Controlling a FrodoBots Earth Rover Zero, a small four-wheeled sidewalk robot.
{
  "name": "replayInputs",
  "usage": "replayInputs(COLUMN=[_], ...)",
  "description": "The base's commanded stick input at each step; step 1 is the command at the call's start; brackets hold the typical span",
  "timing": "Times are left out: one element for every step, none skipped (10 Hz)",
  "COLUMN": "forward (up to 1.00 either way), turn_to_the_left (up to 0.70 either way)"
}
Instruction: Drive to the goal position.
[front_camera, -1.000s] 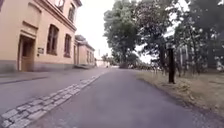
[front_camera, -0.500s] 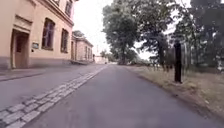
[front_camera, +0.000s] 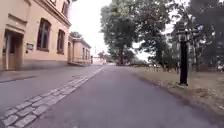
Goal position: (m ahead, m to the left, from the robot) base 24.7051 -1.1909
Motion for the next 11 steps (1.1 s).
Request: replayInputs(forward=[0.85,0.85,0.85,0.85,0.85,0.85,0.85,0.85,0.85,0.85,0.85], turn_to_the_left=[0.01,0.01,0.01,0.01,0.01,0.01,0.01,0.01,-0.05,-0.25,-0.10])
